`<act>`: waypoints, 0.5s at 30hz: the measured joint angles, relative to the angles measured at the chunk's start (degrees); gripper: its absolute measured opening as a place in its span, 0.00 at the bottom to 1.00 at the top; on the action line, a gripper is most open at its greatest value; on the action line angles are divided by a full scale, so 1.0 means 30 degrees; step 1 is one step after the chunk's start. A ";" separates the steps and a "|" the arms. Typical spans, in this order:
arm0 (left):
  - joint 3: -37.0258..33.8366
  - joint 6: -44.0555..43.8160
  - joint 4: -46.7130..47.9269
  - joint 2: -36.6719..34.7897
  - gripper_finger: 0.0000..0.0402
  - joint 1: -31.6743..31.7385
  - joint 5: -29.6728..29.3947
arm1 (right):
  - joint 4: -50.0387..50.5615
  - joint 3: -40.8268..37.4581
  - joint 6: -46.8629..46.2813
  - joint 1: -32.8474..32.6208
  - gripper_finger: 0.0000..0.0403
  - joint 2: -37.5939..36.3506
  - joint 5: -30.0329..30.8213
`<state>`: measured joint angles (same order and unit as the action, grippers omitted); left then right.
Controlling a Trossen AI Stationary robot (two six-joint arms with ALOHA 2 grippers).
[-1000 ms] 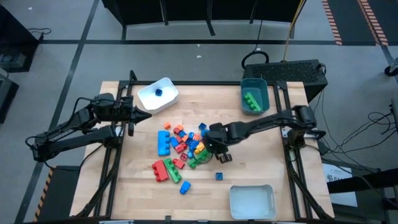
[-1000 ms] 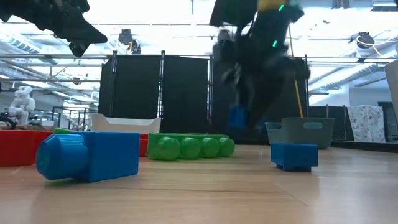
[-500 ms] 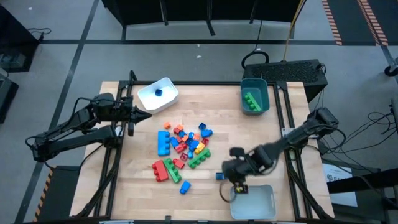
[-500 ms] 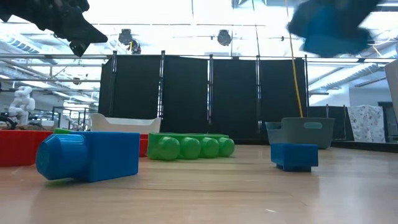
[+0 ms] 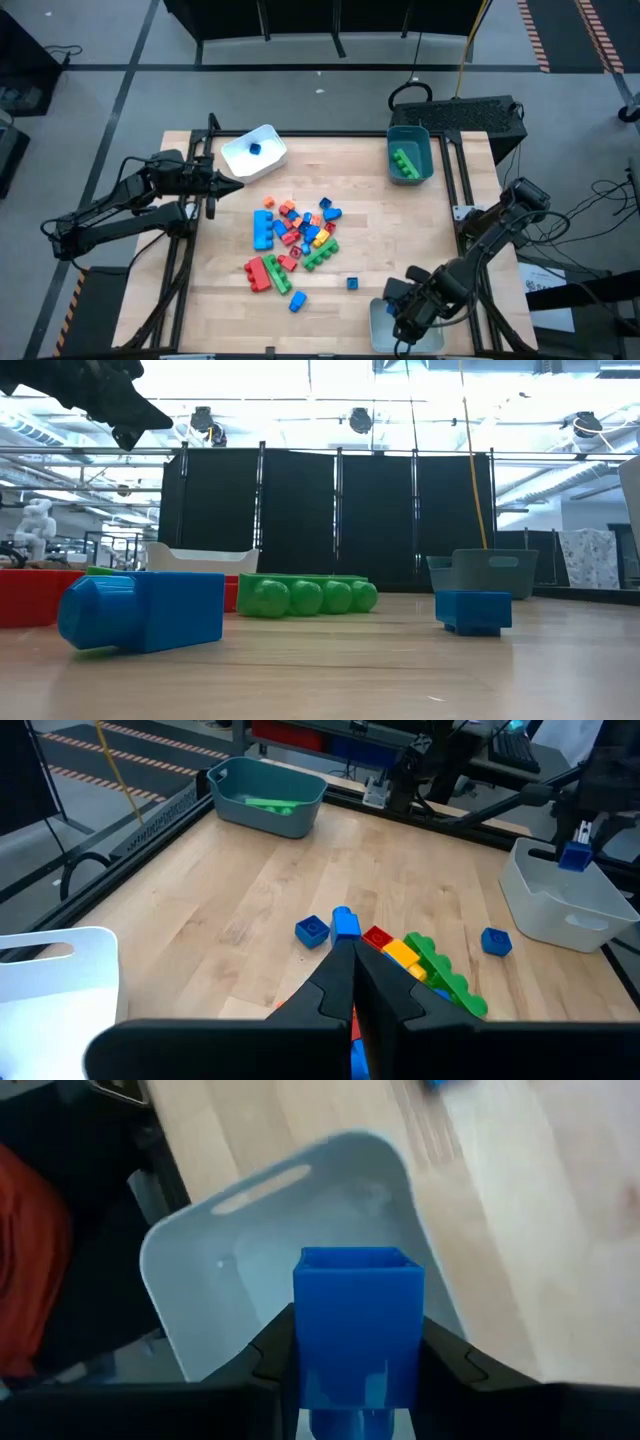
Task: Sort blocks by size
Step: Put the 1 stud blue game piece into the gray bin, then put the small 4 stud blue game piece into the white bin
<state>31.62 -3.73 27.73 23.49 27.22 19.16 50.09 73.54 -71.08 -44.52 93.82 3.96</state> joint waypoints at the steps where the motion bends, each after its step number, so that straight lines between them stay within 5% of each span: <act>1: 0.0000 -0.0007 0.0000 0.0000 0.03 0.0000 0.0000 | 0.0076 0.0000 -0.0342 -0.0005 0.37 0.0000 -0.0152; 7: 0.0007 -0.0005 0.0000 0.0000 0.03 0.0002 0.0000 | 0.0042 0.0000 -0.1604 -0.0111 0.70 0.0000 -0.1939; 11: 0.0007 -0.0007 -0.0019 0.0005 0.03 0.0004 -0.0007 | -0.0002 0.0000 0.0021 -0.0013 0.74 0.0000 -0.1080; 15: 0.0007 -0.0007 -0.0052 0.0000 0.03 0.0000 -0.0015 | -0.0066 0.0000 0.5118 0.1255 0.70 0.0000 0.2175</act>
<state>31.64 -3.75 27.57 23.49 27.22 19.11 49.89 73.54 -55.73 -40.75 93.82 10.48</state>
